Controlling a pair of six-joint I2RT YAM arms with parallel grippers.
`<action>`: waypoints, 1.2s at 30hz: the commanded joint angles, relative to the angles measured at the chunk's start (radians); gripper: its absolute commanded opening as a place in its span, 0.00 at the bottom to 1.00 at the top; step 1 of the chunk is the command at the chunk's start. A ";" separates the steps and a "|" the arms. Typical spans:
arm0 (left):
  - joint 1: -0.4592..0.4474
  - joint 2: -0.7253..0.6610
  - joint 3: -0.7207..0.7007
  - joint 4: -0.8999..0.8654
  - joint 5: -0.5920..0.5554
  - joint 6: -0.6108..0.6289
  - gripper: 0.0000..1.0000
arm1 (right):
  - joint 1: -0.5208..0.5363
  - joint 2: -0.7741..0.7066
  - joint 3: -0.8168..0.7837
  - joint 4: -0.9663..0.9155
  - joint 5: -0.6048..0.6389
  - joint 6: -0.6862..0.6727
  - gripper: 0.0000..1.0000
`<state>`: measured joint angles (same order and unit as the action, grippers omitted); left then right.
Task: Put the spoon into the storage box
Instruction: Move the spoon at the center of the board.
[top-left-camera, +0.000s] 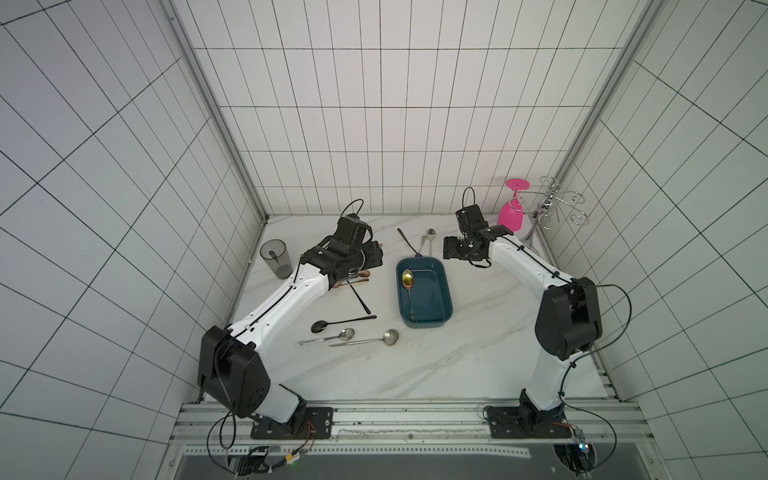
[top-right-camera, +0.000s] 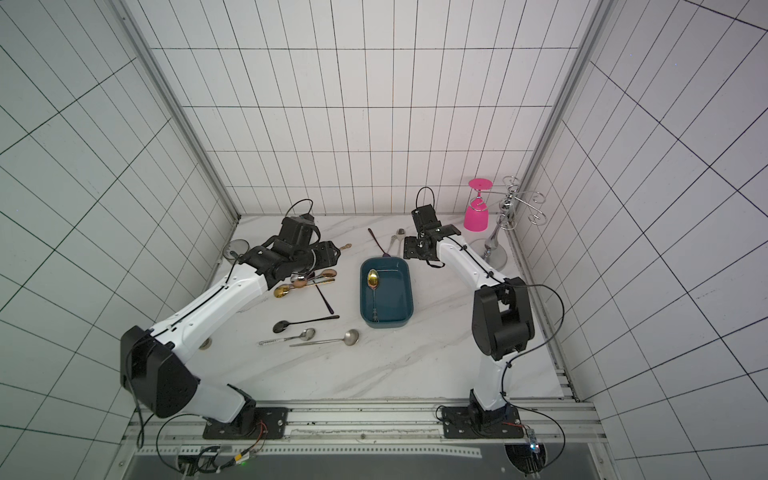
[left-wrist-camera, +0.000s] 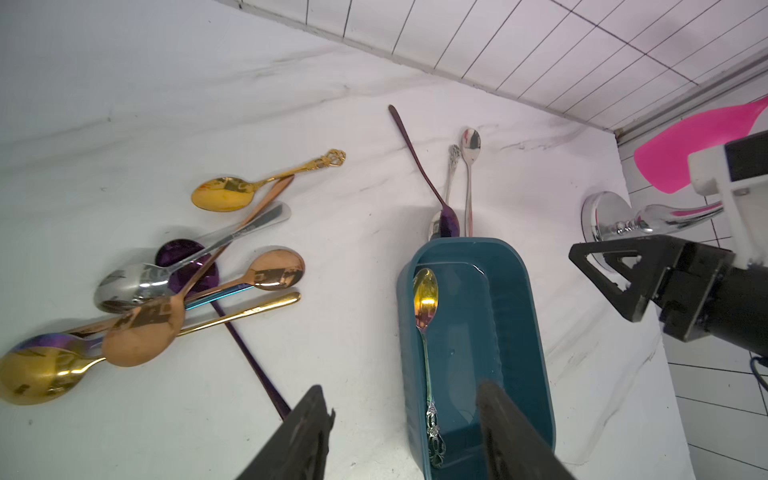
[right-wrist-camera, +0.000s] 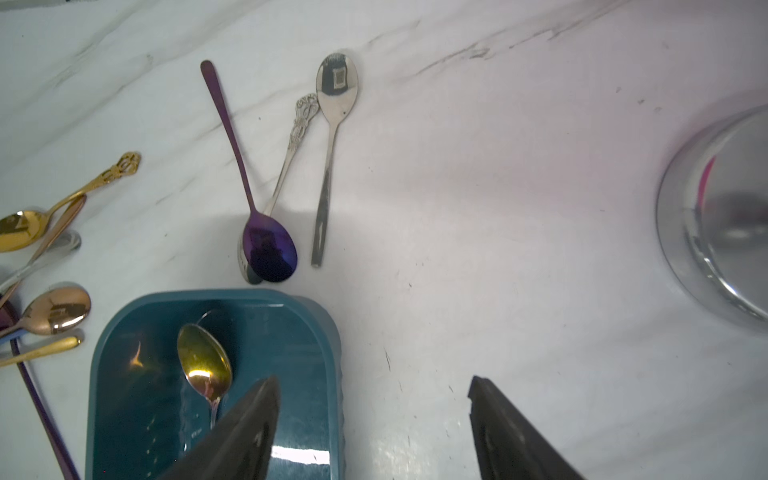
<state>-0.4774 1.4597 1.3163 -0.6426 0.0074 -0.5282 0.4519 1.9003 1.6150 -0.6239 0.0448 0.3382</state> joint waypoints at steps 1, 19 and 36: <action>0.018 -0.070 -0.039 0.056 -0.029 0.145 0.64 | 0.011 0.084 0.131 -0.063 0.026 0.037 0.74; 0.311 -0.232 -0.147 0.108 0.106 0.262 0.87 | 0.045 0.573 0.760 -0.310 0.121 0.104 0.62; 0.374 -0.240 -0.141 0.108 0.116 0.269 0.97 | 0.059 0.819 1.017 -0.352 0.175 0.100 0.56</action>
<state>-0.1081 1.2373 1.1793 -0.5495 0.1135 -0.2741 0.4946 2.6873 2.5813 -0.9363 0.1818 0.4385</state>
